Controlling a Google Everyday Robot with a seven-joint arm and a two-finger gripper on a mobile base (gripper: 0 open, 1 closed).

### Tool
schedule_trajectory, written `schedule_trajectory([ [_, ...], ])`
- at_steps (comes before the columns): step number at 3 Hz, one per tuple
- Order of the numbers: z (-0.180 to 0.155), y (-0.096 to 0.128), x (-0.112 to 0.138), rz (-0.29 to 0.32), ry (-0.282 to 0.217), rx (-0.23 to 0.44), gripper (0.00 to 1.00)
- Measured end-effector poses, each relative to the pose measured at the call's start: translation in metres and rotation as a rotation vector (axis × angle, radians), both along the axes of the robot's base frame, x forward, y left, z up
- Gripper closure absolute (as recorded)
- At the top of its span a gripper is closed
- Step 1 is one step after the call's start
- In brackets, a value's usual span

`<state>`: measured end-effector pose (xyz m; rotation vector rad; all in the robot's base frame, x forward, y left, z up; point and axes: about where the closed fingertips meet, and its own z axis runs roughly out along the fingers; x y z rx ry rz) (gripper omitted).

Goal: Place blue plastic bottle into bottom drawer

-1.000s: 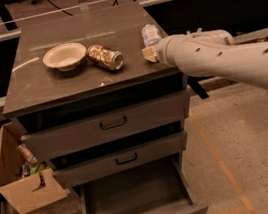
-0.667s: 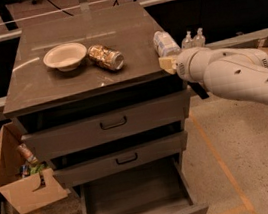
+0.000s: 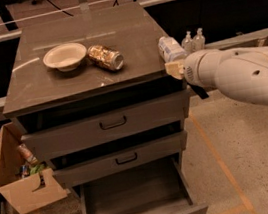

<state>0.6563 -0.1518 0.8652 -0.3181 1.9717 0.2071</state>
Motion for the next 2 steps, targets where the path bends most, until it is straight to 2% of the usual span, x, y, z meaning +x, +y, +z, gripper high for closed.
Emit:
schedule_trajectory([
  [1,0.003,-0.002,-0.052,0.016,0.067,-0.025,1.0],
  [2,0.013,0.016,-0.115,0.079,0.142,-0.045,1.0],
])
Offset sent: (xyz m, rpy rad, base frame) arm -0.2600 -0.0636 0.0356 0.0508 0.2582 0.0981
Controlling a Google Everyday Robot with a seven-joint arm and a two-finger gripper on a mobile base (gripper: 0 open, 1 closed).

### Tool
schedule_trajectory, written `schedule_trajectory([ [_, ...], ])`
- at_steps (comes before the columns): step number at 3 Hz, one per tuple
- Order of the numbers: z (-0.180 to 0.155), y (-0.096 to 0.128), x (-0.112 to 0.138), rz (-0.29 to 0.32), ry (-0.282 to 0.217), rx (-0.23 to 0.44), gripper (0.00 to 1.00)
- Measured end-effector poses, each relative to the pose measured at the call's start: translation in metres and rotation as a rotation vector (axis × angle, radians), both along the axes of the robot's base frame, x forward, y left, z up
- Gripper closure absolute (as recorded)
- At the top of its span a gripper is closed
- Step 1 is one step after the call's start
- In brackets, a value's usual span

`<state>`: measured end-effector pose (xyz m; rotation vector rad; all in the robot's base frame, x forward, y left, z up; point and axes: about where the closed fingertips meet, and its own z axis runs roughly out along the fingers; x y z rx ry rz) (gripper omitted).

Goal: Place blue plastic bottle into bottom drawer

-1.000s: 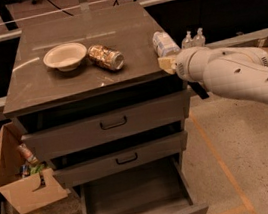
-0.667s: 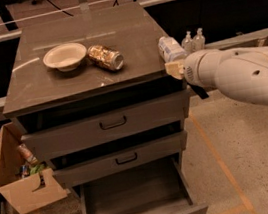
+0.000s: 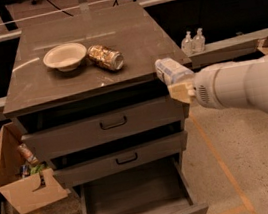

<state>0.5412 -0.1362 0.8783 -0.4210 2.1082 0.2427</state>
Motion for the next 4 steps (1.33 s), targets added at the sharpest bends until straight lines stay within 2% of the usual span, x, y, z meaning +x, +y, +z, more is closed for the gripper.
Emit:
schedule_trajectory([
  [1,0.035,-0.034,-0.066,-0.013,0.042,-0.026,1.0],
  [2,0.064,-0.064,-0.119,-0.033,0.093,-0.032,1.0],
  [3,0.044,-0.073,-0.164,-0.04,0.204,0.051,1.0],
  [4,-0.007,-0.056,-0.194,-0.005,0.313,0.158,1.0],
])
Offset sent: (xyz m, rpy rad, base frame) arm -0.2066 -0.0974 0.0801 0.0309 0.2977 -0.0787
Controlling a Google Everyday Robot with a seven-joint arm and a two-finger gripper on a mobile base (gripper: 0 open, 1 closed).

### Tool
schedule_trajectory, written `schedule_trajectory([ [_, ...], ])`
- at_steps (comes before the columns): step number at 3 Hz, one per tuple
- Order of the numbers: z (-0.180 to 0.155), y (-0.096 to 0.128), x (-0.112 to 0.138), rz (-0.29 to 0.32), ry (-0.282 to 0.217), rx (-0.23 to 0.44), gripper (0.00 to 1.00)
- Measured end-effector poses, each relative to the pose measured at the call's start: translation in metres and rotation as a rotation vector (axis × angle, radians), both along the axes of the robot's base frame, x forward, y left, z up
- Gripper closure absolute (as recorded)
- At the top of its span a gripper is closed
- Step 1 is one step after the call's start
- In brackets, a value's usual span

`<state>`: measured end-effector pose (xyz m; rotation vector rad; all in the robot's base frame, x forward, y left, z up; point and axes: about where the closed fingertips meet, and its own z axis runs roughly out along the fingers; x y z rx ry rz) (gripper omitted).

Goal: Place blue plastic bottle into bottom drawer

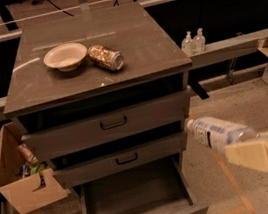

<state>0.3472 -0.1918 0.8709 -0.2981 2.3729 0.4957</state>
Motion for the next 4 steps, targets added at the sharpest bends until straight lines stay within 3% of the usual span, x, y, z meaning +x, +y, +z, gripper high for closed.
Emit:
schedule_trajectory([
  [1,-0.067,0.032,-0.018,0.077,0.084,0.09,1.0],
  [2,-0.067,0.032,-0.018,0.077,0.083,0.09,1.0],
  [3,-0.091,0.05,-0.01,0.092,0.071,0.106,1.0],
  [4,-0.147,0.11,0.016,0.207,0.062,0.147,1.0],
])
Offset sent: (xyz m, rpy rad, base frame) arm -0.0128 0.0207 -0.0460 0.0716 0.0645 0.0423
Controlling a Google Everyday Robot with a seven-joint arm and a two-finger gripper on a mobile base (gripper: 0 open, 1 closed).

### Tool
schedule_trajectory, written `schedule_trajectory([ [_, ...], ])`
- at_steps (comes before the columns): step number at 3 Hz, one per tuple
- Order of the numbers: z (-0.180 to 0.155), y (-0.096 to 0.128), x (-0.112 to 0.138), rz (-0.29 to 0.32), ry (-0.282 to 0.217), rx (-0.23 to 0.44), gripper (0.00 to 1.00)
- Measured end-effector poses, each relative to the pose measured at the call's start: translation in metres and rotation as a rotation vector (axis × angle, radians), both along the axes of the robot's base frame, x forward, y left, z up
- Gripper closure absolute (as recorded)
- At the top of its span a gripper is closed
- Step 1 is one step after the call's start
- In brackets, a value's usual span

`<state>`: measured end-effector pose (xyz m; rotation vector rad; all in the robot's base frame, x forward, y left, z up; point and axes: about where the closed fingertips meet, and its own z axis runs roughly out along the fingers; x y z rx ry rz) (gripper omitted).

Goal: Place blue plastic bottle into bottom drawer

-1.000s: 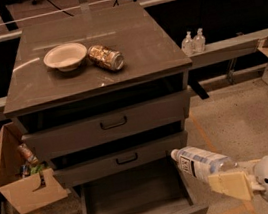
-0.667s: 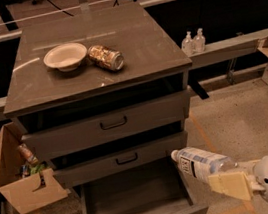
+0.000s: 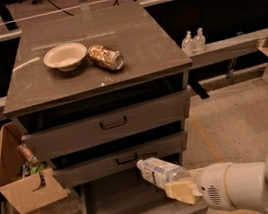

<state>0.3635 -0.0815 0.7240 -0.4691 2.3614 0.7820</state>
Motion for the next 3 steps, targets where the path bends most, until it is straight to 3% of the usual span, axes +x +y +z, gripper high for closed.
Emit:
schedule_trajectory([
  [2,-0.105,0.104,0.054,0.206,0.014,0.034,1.0],
  [3,-0.153,0.128,0.065,0.259,0.039,0.01,1.0],
])
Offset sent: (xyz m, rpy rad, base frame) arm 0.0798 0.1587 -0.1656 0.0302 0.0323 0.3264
